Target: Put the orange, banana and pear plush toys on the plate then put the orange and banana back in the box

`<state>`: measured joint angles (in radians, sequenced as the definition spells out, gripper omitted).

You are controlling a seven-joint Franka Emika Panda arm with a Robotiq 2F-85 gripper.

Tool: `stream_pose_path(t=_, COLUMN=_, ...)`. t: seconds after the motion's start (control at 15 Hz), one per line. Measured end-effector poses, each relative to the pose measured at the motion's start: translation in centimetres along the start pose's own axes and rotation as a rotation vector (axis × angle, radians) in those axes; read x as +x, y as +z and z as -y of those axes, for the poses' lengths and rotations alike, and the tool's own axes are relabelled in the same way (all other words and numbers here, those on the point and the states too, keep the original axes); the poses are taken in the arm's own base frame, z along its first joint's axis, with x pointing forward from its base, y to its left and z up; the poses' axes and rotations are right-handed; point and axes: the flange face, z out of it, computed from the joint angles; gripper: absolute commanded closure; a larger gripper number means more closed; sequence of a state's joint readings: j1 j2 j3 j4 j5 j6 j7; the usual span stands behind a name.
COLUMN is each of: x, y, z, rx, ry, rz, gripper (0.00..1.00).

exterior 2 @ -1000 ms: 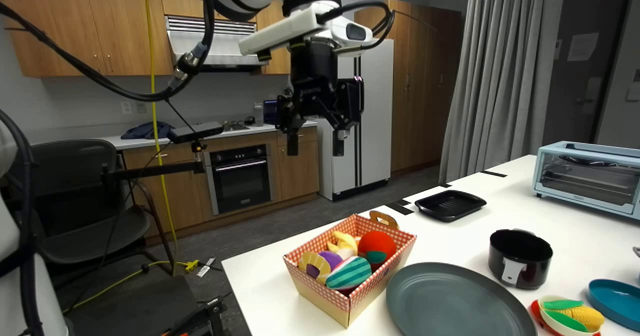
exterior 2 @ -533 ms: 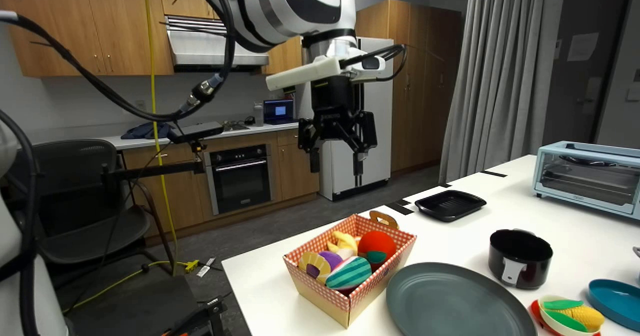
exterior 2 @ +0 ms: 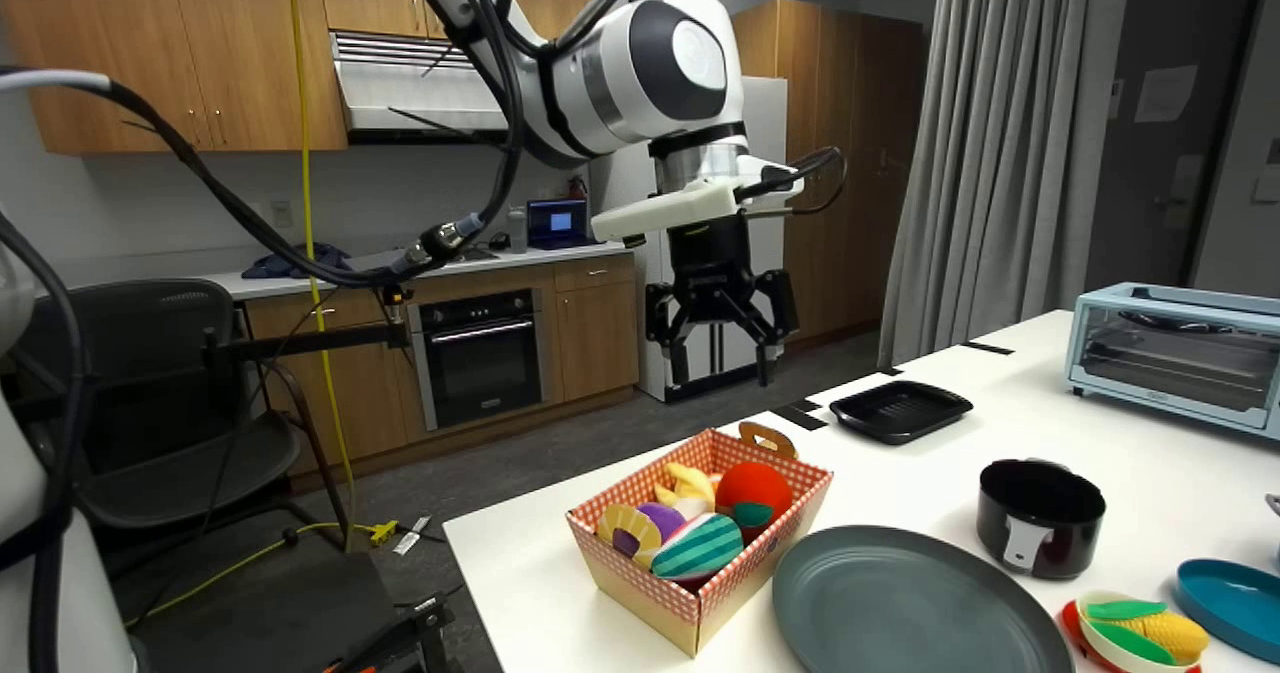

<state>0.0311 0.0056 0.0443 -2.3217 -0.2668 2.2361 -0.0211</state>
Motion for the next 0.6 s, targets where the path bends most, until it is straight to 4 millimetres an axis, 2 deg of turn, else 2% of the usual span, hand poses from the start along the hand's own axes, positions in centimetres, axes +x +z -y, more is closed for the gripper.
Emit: stream_pose_path(t=0.6, x=4.6, y=4.9, z=-1.3, rx=0.004, ry=0.059, rz=0.011, gripper=0.0)
